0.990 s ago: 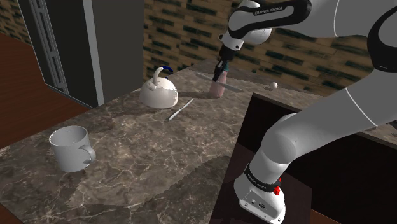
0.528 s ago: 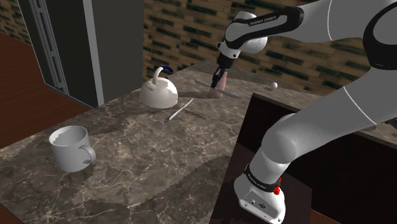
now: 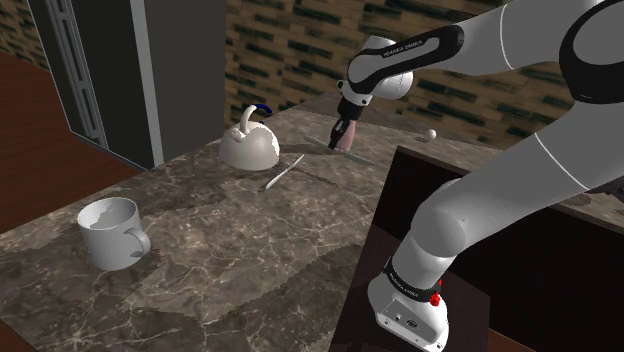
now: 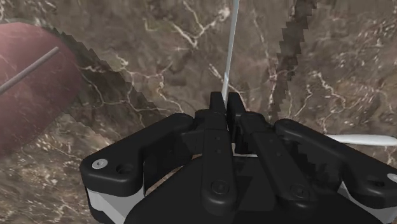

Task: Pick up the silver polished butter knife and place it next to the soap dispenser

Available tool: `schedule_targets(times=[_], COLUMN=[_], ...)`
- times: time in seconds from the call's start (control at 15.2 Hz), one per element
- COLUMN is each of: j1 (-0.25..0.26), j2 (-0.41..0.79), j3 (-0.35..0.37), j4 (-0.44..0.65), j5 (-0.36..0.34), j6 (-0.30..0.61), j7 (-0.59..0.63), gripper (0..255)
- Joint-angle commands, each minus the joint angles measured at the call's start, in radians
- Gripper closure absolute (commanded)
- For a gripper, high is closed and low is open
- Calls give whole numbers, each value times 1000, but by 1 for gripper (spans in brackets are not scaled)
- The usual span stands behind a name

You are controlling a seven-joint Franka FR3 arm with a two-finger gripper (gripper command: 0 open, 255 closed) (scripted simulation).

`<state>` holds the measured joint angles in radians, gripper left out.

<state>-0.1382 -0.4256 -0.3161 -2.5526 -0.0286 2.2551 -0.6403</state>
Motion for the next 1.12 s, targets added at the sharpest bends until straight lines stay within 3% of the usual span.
schedule_targets(times=[0.0, 0.46, 0.99, 1.06], j1=[3, 13, 14, 14], j2=[20, 80, 84, 84], j3=[-5, -23, -24, -24], j4=[-16, -67, -70, -70], j5=[4, 22, 23, 23], j6=[36, 145, 152, 152], j7=[-6, -29, -30, -30], gripper=[255, 255, 255, 0])
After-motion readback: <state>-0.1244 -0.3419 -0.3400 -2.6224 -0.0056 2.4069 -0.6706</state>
